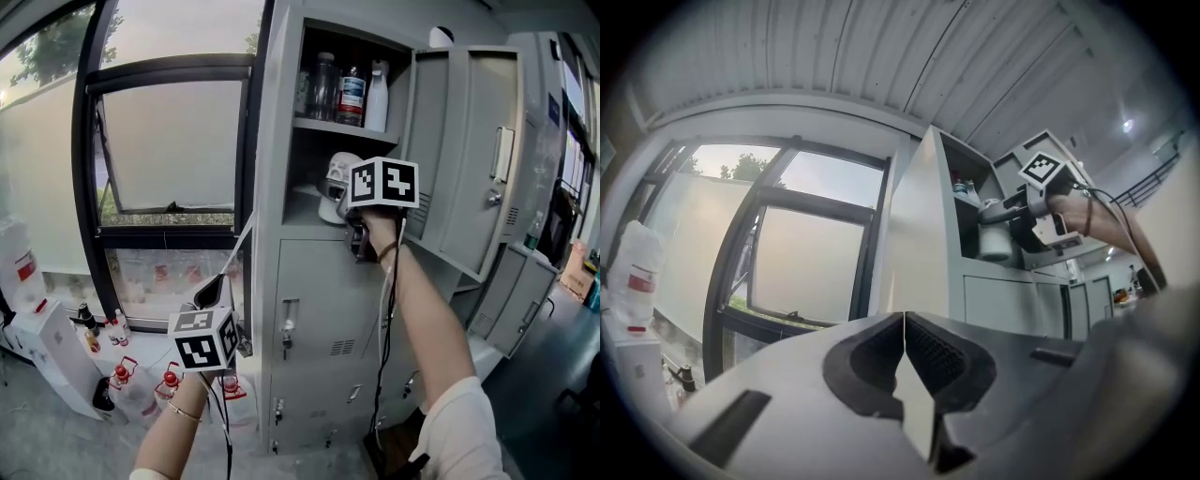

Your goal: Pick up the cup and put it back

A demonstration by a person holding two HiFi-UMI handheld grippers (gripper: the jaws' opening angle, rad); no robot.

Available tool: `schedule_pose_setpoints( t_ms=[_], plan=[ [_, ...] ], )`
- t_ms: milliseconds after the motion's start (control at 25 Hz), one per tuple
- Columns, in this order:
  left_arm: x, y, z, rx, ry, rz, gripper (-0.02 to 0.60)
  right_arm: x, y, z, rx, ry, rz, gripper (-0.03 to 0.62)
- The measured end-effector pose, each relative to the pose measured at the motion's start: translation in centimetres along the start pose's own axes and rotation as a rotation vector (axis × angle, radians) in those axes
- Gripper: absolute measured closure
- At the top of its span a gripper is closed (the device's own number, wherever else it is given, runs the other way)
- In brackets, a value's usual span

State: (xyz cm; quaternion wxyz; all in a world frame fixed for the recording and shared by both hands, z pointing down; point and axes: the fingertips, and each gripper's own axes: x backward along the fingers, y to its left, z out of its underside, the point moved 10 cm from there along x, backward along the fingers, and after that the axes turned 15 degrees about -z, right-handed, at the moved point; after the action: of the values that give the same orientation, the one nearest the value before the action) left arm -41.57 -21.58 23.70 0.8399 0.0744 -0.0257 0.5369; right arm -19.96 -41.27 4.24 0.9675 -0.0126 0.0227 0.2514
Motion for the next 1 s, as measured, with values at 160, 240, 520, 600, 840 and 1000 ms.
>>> schedule_pose_setpoints(
  t_ms=[160,240,520,600,840,1000],
  plan=[
    [1.0,-0.7,0.0,0.013,-0.009,0.036,0.572,2.2,1.5,0.8,0.008,-0.004,-0.009,0.249],
    [1.6,-1.2,0.1,0.008,-0.011,0.054,0.572,3.4,2.2,1.5,0.008,-0.010,-0.020,0.248],
    [4.0,-2.9,1.6,0.011,-0.053,0.080,0.572,7.8,4.1,5.8,0.019,-0.031,-0.054,0.247],
    [4.3,-3.6,2.0,0.010,-0.057,0.088,0.572,8.9,4.4,7.4,0.033,-0.022,-0.060,0.249],
    [5.0,-6.1,4.1,0.019,-0.030,0.131,0.572,12.1,4.8,12.6,0.036,-0.015,-0.057,0.247],
    [4.9,-8.2,5.7,0.038,-0.010,0.164,0.572,14.2,4.7,14.9,0.062,-0.002,-0.026,0.247]
  ],
)
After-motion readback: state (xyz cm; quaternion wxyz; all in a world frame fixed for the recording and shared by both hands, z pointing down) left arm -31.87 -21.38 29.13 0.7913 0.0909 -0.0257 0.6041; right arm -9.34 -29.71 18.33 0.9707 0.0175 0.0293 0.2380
